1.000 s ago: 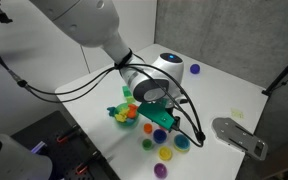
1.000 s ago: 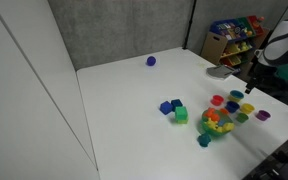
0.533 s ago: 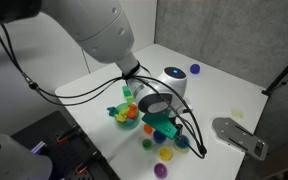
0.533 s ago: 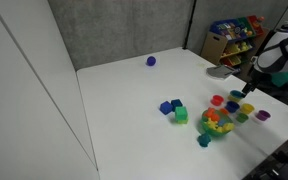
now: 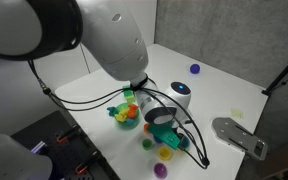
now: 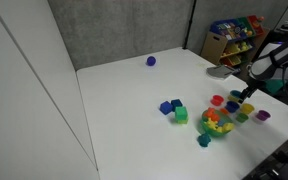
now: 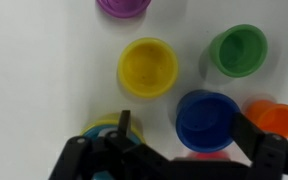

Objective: Put the blue cup into the other

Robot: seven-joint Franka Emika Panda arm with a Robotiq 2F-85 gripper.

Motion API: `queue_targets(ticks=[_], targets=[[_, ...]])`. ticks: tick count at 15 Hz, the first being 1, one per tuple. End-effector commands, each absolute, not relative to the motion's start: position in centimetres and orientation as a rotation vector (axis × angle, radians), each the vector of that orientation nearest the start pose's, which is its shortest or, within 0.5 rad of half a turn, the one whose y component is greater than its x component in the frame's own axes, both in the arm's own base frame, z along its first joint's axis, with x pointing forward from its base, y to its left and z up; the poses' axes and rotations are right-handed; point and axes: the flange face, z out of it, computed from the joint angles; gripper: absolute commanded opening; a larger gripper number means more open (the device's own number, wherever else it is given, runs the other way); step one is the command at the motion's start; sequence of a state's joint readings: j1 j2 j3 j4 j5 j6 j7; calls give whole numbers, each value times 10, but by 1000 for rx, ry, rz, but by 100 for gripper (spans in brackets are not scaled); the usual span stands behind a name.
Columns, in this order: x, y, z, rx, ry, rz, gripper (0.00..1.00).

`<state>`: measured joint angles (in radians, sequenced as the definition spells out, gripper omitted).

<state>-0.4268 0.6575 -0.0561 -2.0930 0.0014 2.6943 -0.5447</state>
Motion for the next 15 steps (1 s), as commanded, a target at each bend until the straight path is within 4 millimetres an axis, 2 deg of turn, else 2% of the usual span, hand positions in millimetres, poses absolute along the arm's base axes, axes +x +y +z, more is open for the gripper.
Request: queue_targets(ticks=[1, 8, 9, 15], targets=[[510, -266, 78, -3135, -149, 84, 100], [521, -260, 52, -3132, -172, 76, 100], [522, -260, 50, -3134, -177, 73, 79], [523, -254, 49, -3135, -186, 83, 31]])
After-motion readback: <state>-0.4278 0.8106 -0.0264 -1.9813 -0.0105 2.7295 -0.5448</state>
